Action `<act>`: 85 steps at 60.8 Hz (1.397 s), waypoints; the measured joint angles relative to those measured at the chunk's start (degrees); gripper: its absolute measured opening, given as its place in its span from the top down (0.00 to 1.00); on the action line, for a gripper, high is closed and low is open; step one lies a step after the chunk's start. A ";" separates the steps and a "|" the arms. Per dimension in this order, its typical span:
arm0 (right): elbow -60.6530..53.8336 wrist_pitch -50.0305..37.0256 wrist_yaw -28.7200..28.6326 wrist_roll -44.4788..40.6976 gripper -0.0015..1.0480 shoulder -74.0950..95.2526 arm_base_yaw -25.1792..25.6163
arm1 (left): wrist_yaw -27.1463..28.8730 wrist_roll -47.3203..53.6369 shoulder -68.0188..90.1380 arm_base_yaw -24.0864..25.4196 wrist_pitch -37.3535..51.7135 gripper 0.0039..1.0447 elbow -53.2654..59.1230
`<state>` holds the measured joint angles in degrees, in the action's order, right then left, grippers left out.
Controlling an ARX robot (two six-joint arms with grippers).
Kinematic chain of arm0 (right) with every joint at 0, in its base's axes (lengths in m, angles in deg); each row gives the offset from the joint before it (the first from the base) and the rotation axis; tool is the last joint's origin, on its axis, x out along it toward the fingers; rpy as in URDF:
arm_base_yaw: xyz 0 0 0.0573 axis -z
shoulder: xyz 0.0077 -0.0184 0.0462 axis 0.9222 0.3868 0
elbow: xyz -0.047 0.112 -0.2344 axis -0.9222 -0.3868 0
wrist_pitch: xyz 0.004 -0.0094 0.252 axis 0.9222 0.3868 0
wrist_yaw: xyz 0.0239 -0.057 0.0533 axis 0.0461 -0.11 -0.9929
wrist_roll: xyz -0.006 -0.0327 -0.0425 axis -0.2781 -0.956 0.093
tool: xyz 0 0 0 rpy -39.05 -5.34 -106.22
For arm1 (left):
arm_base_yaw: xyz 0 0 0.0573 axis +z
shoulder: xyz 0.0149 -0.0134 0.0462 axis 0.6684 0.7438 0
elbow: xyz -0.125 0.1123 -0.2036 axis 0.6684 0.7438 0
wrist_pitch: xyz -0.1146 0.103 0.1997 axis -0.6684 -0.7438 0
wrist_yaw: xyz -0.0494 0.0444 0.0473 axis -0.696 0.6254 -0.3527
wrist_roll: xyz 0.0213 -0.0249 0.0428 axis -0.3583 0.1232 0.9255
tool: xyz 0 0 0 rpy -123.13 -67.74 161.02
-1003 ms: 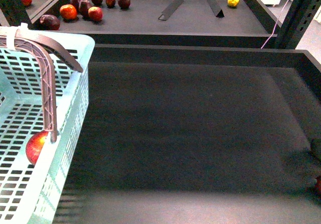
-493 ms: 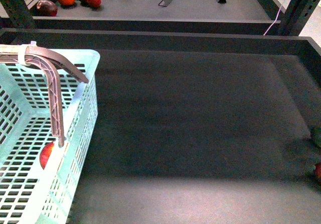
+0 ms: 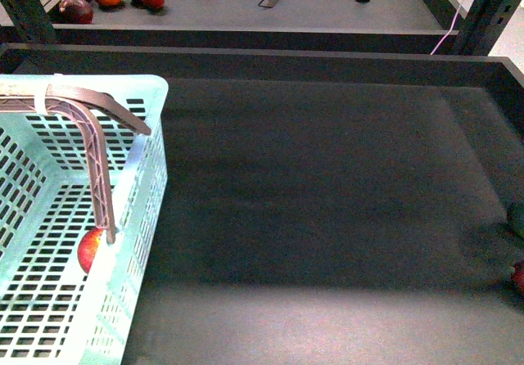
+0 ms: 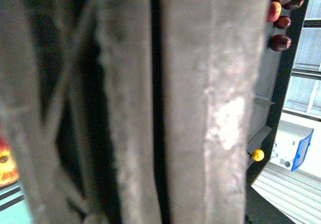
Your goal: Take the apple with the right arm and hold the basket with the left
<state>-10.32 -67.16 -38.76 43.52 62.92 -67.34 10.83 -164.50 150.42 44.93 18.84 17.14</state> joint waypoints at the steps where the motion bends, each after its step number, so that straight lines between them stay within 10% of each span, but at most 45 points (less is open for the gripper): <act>1: 0.00 0.00 0.00 0.00 0.08 0.00 0.00 | 0.24 -0.13 -0.13 -0.07 0.09 0.73 0.17; 26: 0.00 0.00 0.00 0.00 0.08 0.00 0.00 | 3.63 -3.41 -10.71 -1.44 -5.09 0.05 2.05; 44: 0.00 0.00 0.00 0.00 0.08 0.00 0.00 | 12.55 -6.21 -32.00 -6.51 -18.16 0.07 3.78; 52: 0.00 0.02 0.00 0.00 0.08 0.02 0.00 | 3.08 35.28 -38.03 -9.14 11.63 0.32 14.71; 61: 0.00 0.02 0.04 0.00 0.08 -0.02 0.00 | 2.25 70.53 -42.82 -7.82 19.17 0.58 23.56; 75: 0.00 0.02 0.04 0.00 0.08 -0.02 0.00 | -1.99 83.71 -49.55 -3.58 20.09 0.98 32.33; 85: 0.00 0.02 0.00 0.00 0.08 -0.02 0.00 | -2.32 85.11 -54.42 -3.23 19.87 0.97 36.48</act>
<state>-10.32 -67.14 -38.76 43.52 62.90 -67.34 8.51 -79.39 95.99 41.69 38.71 53.62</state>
